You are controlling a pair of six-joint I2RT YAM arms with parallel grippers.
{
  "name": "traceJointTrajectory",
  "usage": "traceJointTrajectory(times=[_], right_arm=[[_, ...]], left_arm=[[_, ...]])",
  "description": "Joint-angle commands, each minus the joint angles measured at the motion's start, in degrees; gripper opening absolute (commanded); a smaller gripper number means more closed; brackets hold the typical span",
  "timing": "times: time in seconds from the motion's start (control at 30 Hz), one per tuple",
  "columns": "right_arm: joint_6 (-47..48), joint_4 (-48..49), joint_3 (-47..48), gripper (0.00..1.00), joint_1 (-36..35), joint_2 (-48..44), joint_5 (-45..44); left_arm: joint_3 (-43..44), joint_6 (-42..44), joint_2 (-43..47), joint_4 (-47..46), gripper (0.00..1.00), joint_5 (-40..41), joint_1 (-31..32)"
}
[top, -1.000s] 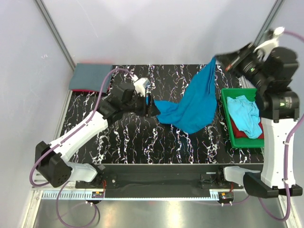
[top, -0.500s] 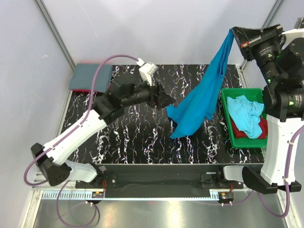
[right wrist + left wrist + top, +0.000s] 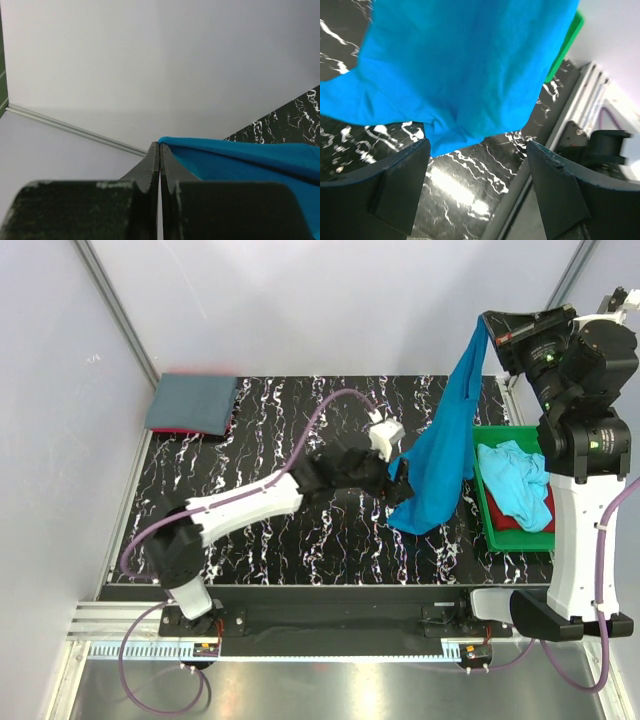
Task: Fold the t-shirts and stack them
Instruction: Flatten the tshirt out
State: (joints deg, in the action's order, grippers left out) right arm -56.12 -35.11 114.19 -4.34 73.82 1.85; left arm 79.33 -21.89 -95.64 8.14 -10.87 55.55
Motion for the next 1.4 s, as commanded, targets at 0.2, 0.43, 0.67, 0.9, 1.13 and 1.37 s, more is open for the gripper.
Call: traceJointTrajectory(times=[0.2, 0.43, 0.67, 0.9, 1.13, 1.37], right_arm=[[1.5, 5.0, -2.7, 0.0, 0.2, -2.6, -5.4], [0.3, 6.1, -7.2, 0.0, 0.2, -5.4, -6.1], [4.2, 5.1, -8.0, 0.0, 0.1, -6.5, -8.1], [17.4, -7.8, -1.9, 0.0, 0.2, -7.0, -20.7], [18.2, -10.1, -8.5, 0.0, 0.1, -10.2, -12.9], [14.1, -3.4, -26.1, 0.0, 0.1, -12.6, -3.2]], left_arm=[[7.0, 2.6, -11.8, -13.2, 0.91, 10.7, 6.9], [14.9, -0.9, -23.5, -16.0, 0.86, 15.9, 7.7], [16.4, 0.3, -22.1, -11.9, 0.0, 21.6, 7.8], [-8.4, -9.3, 10.5, -0.9, 0.0, 14.0, -4.6], [-1.8, -2.5, 9.6, 14.0, 0.1, -9.4, -26.9], [25.1, 6.1, -16.1, 29.7, 0.47, -18.4, -31.3]])
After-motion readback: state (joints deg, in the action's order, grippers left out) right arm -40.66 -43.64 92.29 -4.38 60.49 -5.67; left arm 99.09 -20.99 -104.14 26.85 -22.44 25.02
